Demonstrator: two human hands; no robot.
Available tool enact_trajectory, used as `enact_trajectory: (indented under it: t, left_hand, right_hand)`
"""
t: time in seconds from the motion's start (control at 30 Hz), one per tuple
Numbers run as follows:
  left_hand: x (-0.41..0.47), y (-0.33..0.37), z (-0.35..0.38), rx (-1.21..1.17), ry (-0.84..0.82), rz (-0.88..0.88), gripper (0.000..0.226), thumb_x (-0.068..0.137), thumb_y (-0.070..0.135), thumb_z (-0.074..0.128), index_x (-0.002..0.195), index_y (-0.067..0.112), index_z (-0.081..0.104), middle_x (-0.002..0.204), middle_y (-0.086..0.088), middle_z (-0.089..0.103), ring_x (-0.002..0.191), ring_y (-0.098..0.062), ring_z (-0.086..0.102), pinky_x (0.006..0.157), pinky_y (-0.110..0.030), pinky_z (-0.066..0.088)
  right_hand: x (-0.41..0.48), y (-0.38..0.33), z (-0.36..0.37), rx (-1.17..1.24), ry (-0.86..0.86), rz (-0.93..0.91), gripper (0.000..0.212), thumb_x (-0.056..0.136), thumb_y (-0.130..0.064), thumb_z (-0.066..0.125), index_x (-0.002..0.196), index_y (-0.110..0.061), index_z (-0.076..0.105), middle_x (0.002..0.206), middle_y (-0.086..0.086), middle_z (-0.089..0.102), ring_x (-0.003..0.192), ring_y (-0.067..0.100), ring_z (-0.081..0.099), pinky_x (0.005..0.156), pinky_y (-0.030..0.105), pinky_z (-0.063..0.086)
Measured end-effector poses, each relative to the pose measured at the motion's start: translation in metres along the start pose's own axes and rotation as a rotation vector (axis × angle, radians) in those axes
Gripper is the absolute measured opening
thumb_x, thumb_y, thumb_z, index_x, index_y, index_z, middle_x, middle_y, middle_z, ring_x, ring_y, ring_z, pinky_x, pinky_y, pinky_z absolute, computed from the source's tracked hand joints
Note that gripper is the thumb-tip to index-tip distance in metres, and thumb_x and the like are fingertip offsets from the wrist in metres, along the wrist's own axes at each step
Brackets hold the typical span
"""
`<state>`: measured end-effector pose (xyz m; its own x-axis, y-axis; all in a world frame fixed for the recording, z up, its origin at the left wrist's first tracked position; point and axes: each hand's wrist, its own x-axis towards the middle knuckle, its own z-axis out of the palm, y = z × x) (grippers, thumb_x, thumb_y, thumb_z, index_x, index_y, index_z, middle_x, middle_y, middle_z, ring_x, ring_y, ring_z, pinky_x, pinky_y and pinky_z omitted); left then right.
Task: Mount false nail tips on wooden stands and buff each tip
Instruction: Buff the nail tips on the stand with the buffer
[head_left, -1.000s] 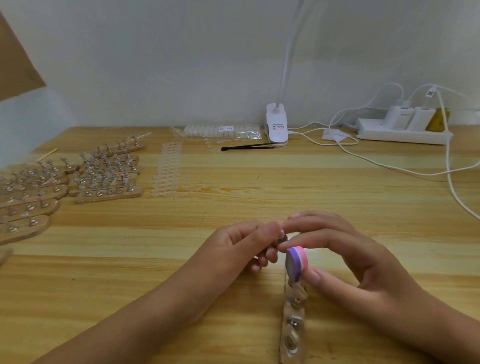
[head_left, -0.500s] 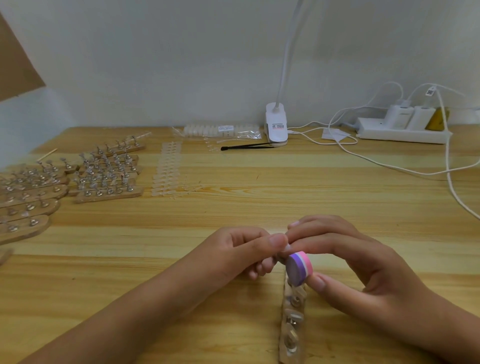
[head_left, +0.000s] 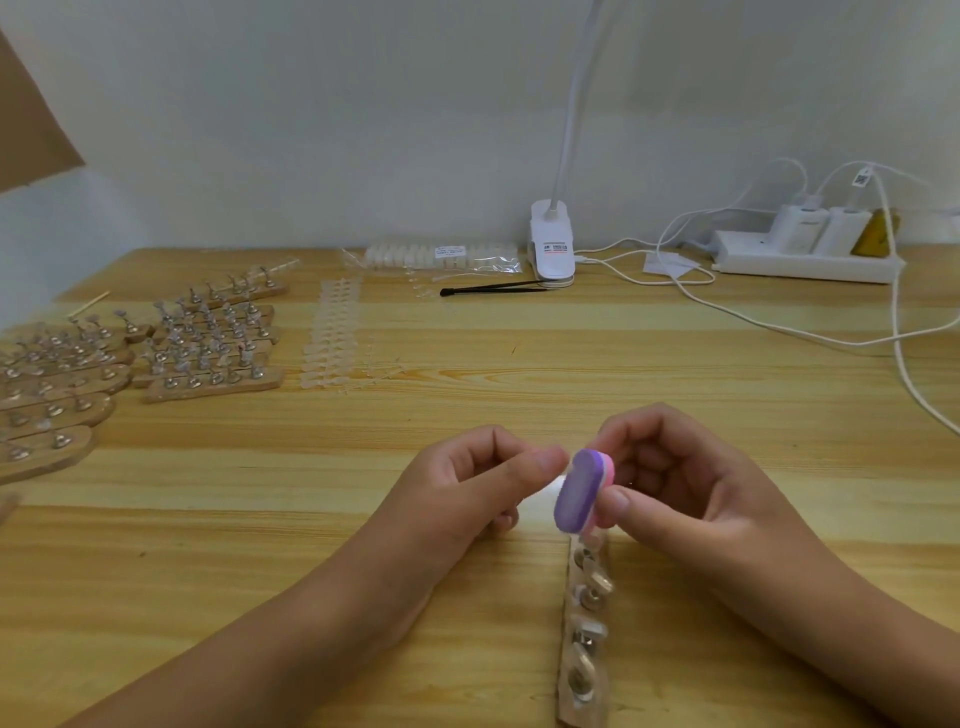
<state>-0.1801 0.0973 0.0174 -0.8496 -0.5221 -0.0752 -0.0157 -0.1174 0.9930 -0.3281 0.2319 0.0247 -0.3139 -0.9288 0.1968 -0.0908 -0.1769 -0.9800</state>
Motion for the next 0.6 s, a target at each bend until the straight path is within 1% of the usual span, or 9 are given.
enact_trajectory:
  t: [0.1, 0.17, 0.23, 0.33, 0.37, 0.43, 0.47, 0.57, 0.6]
  left_hand:
    - [-0.0018, 0.0010, 0.0032, 0.046, -0.009, 0.025, 0.028, 0.063, 0.056, 0.075, 0.067, 0.029, 0.066, 0.062, 0.014, 0.052, 0.059, -0.005, 0.043, 0.060, -0.018, 0.041]
    - [-0.0019, 0.0008, 0.0038, 0.055, 0.006, 0.030, 0.028, 0.063, 0.057, 0.074, 0.066, 0.030, 0.066, 0.061, 0.015, 0.052, 0.059, -0.005, 0.044, 0.062, -0.019, 0.040]
    - [-0.0021, 0.0010, 0.0034, 0.066, 0.009, 0.025, 0.028, 0.063, 0.057, 0.074, 0.066, 0.030, 0.067, 0.061, 0.015, 0.053, 0.059, -0.004, 0.045, 0.062, -0.020, 0.042]
    - [-0.0022, 0.0014, 0.0042, 0.061, 0.009, 0.031, 0.027, 0.063, 0.055, 0.074, 0.065, 0.030, 0.066, 0.060, 0.016, 0.053, 0.058, -0.004, 0.044, 0.060, -0.016, 0.042]
    - [-0.0021, 0.0011, 0.0046, 0.061, 0.013, 0.033, 0.026, 0.063, 0.055, 0.074, 0.065, 0.030, 0.066, 0.059, 0.016, 0.053, 0.057, -0.004, 0.044, 0.060, -0.016, 0.041]
    - [-0.0022, 0.0005, 0.0049, 0.068, 0.020, 0.031, 0.026, 0.063, 0.055, 0.074, 0.065, 0.030, 0.067, 0.060, 0.015, 0.054, 0.058, -0.004, 0.045, 0.061, -0.018, 0.041]
    - [-0.0020, 0.0005, 0.0051, 0.068, 0.020, 0.030, 0.026, 0.063, 0.055, 0.074, 0.064, 0.030, 0.067, 0.060, 0.015, 0.054, 0.058, -0.004, 0.045, 0.061, -0.018, 0.041]
    - [-0.0012, 0.0004, 0.0061, 0.045, 0.031, 0.032, 0.026, 0.061, 0.055, 0.074, 0.060, 0.030, 0.065, 0.058, 0.016, 0.053, 0.055, -0.004, 0.043, 0.057, -0.016, 0.040]
    - [-0.0010, 0.0001, 0.0063, 0.041, 0.040, 0.033, 0.027, 0.060, 0.056, 0.074, 0.060, 0.030, 0.065, 0.057, 0.016, 0.053, 0.055, -0.005, 0.043, 0.057, -0.016, 0.040]
  right_hand:
    - [0.0008, -0.0026, -0.0001, 0.017, 0.066, -0.025, 0.028, 0.070, -0.026, 0.078, 0.092, -0.015, 0.064, 0.086, 0.003, 0.072, 0.078, 0.013, 0.069, 0.073, 0.021, 0.055]
    - [-0.0008, -0.0039, 0.0002, 0.025, 0.017, -0.010, 0.031, 0.071, -0.023, 0.082, 0.093, -0.012, 0.063, 0.087, 0.006, 0.071, 0.079, 0.016, 0.069, 0.074, 0.024, 0.056]
    - [-0.0021, -0.0051, 0.0032, 0.032, -0.021, -0.001, 0.028, 0.072, -0.025, 0.077, 0.093, -0.012, 0.063, 0.087, 0.006, 0.071, 0.079, 0.017, 0.069, 0.073, 0.025, 0.057]
    - [-0.0018, -0.0046, 0.0033, 0.024, 0.093, -0.033, 0.025, 0.071, -0.022, 0.080, 0.090, -0.019, 0.064, 0.086, 0.002, 0.071, 0.078, 0.015, 0.069, 0.072, 0.023, 0.056]
    - [-0.0019, -0.0050, 0.0037, 0.020, 0.093, -0.028, 0.024, 0.072, -0.023, 0.080, 0.090, -0.020, 0.064, 0.086, 0.002, 0.071, 0.078, 0.015, 0.069, 0.072, 0.023, 0.056]
    - [-0.0030, -0.0053, 0.0061, 0.021, 0.006, 0.001, 0.025, 0.072, -0.027, 0.078, 0.090, -0.019, 0.063, 0.087, 0.004, 0.071, 0.077, 0.015, 0.069, 0.069, 0.023, 0.056]
    - [-0.0032, -0.0049, 0.0073, 0.031, -0.009, 0.002, 0.026, 0.071, -0.028, 0.076, 0.090, -0.018, 0.062, 0.087, 0.004, 0.071, 0.077, 0.015, 0.069, 0.068, 0.022, 0.055]
    - [-0.0023, -0.0024, 0.0059, 0.049, 0.113, -0.065, 0.026, 0.070, -0.027, 0.073, 0.091, -0.017, 0.061, 0.090, 0.003, 0.071, 0.079, 0.016, 0.070, 0.071, 0.023, 0.056]
    - [-0.0021, -0.0022, 0.0052, 0.041, 0.123, -0.072, 0.026, 0.070, -0.027, 0.073, 0.091, -0.017, 0.060, 0.090, 0.003, 0.071, 0.080, 0.017, 0.070, 0.072, 0.025, 0.057]
